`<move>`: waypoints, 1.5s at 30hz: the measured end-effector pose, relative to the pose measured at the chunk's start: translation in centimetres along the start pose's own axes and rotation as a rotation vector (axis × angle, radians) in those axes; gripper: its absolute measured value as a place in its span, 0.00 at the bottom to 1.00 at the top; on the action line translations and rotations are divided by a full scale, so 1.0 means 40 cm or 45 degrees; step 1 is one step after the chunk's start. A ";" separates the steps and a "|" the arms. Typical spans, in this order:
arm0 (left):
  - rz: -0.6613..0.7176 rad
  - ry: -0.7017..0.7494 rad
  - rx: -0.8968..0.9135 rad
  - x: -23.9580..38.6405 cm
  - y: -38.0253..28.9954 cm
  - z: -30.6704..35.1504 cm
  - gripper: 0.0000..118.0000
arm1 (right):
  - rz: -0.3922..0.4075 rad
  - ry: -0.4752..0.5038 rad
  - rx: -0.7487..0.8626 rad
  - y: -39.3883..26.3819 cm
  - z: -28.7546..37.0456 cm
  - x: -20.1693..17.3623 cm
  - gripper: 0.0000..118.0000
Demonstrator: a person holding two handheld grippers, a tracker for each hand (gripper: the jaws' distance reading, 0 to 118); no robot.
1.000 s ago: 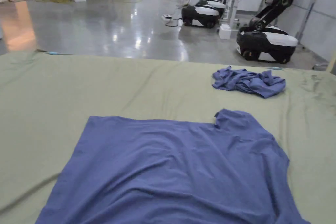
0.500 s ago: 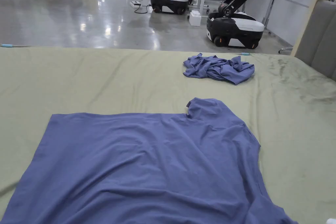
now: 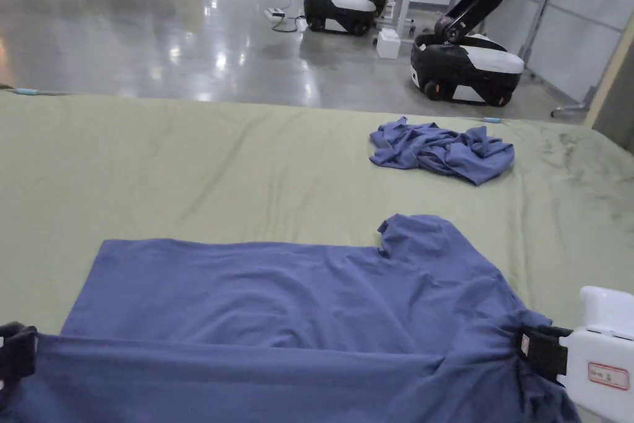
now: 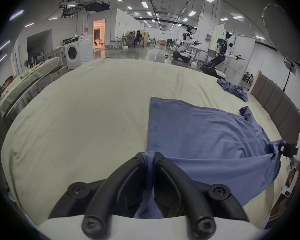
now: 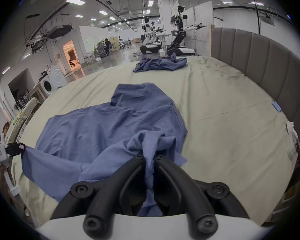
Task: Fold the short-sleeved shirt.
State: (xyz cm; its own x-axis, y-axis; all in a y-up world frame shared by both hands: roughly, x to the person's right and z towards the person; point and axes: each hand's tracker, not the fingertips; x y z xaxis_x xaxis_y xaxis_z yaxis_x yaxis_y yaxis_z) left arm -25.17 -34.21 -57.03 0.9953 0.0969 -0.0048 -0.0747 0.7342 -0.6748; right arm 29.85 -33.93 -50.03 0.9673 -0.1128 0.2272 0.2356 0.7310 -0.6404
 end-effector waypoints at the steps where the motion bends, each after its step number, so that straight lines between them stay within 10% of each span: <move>1: 0.013 -0.013 -0.014 0.002 0.001 -0.022 0.08 | 0.005 -0.005 -0.018 0.001 -0.030 -0.002 0.09; 3: 0.039 -0.031 -0.014 0.005 -0.009 -0.051 0.25 | 0.028 -0.019 -0.050 -0.009 -0.080 -0.002 0.50; 5: 0.068 -0.025 -0.035 0.003 -0.025 -0.062 0.83 | 0.066 -0.042 -0.082 -0.027 -0.117 0.001 0.89; 9: 0.170 -0.165 -0.033 -0.032 -0.068 0.059 0.76 | -0.022 0.025 0.073 -0.059 0.000 0.013 0.85; 11: 0.181 -0.246 0.030 -0.055 -0.098 0.145 0.28 | -0.056 0.102 0.105 -0.089 0.081 0.020 0.76; 12: 0.166 -0.233 0.024 -0.055 -0.113 0.179 0.00 | -0.058 0.147 0.096 -0.108 0.130 0.024 0.54; 14: 0.129 -0.078 0.007 -0.051 -0.148 0.220 0.00 | -0.057 0.129 0.080 -0.156 0.186 0.024 0.03; 23: 0.182 -0.196 -0.097 -0.098 -0.222 0.187 0.17 | -0.125 0.081 -0.026 -0.288 0.282 0.012 0.03; 25: 0.277 -0.246 -0.127 -0.109 -0.207 0.144 0.82 | -0.128 0.075 -0.027 -0.285 0.281 0.018 0.03; 26: 0.314 -0.285 -0.138 -0.112 -0.199 0.130 0.86 | -0.130 0.077 -0.027 -0.282 0.283 0.018 0.03; 29: 0.315 -0.327 -0.164 -0.105 -0.178 0.076 0.85 | -0.145 0.087 -0.023 -0.270 0.278 0.019 0.03; 32: 0.184 -0.196 -0.314 -0.069 -0.192 0.041 0.25 | -0.156 0.072 -0.035 -0.259 0.264 0.020 0.03; 33: 0.089 -0.082 -0.245 -0.065 -0.198 0.054 0.20 | -0.152 0.065 -0.037 -0.254 0.261 0.020 0.03; 36: 0.216 -0.266 -0.259 -0.098 -0.201 0.056 0.15 | -0.124 0.021 -0.040 -0.235 0.238 0.027 0.05; 40: 0.233 -0.268 -0.261 -0.106 -0.205 0.051 0.15 | -0.072 -0.023 -0.112 -0.209 0.162 0.048 0.82; 45: 0.190 -0.251 -0.261 -0.084 -0.200 0.060 0.15 | 0.043 -0.090 -0.186 -0.208 0.066 0.048 0.69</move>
State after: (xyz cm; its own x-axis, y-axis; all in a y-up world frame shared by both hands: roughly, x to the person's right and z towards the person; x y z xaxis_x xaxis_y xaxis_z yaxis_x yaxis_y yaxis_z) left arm -28.08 -38.81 -49.83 0.9416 0.3364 0.0143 -0.1854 0.5533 -0.8121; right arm 29.50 -38.44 -42.35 0.9671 -0.0380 0.2514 0.2189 0.6272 -0.7475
